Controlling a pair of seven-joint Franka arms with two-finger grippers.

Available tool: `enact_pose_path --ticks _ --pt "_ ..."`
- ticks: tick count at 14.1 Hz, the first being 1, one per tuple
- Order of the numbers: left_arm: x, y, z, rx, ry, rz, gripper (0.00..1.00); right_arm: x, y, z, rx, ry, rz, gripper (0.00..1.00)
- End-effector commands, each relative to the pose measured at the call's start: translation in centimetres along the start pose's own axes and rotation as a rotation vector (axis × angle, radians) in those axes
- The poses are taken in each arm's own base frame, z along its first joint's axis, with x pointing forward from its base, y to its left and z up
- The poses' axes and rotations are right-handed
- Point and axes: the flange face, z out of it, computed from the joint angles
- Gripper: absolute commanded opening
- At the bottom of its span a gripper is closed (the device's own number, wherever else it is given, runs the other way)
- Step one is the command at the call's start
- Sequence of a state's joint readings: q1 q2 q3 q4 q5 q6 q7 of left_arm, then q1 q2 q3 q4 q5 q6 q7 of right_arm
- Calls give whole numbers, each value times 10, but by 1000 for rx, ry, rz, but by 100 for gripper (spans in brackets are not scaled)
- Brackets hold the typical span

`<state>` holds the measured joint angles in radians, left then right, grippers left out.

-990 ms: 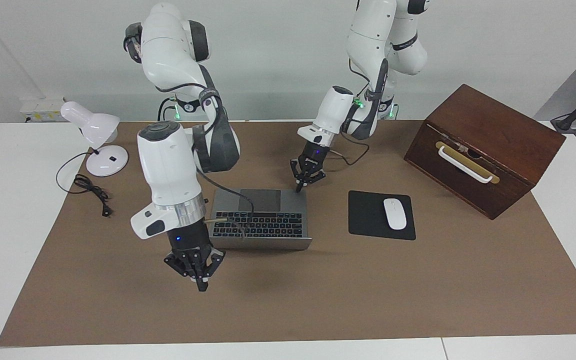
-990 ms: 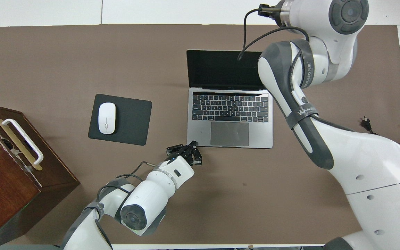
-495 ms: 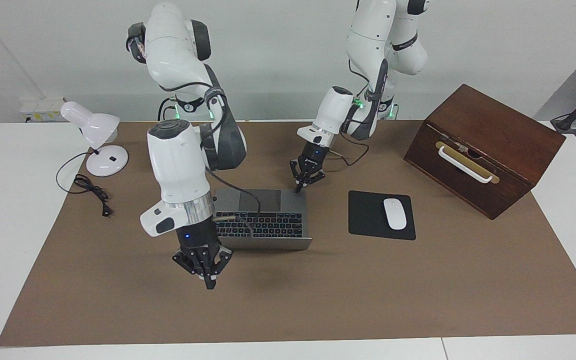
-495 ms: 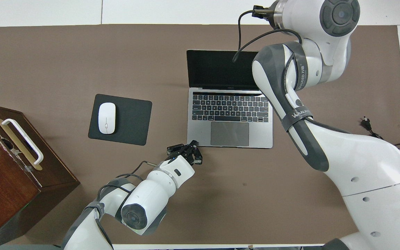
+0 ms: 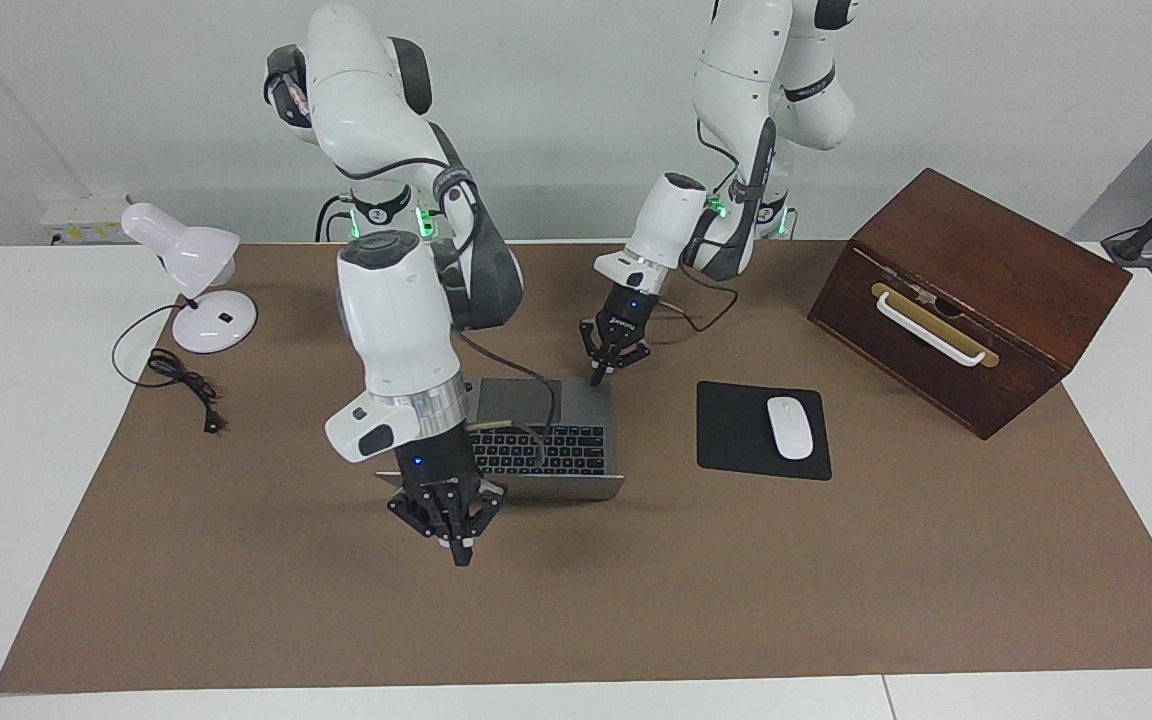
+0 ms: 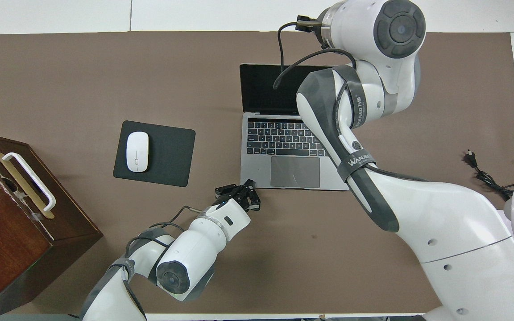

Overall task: Close laptop with both arms
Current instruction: 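Push the screen down toward the keyboard with the right gripper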

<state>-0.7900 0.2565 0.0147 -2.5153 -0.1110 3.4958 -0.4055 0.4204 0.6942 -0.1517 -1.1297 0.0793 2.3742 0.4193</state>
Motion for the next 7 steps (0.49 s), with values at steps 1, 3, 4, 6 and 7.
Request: enact_pose_path --ticks 1,3,4,6,7 --pt "-10 -10 25 25 -29 8 0 -7 -13 5 10 -20 8 0" --pt "-11 -10 25 26 -30 8 0 -20 -22 12 38 -80 25 0" --pt "-11 -10 25 26 -30 8 0 -24 -22 15 39 -104 33 0" --pt "-11 -11 26 26 -31 8 0 -32 -20 23 33 -131 38 0" --pt "-11 -11 26 27 -31 9 0 -34 -19 26 29 -139 38 0"
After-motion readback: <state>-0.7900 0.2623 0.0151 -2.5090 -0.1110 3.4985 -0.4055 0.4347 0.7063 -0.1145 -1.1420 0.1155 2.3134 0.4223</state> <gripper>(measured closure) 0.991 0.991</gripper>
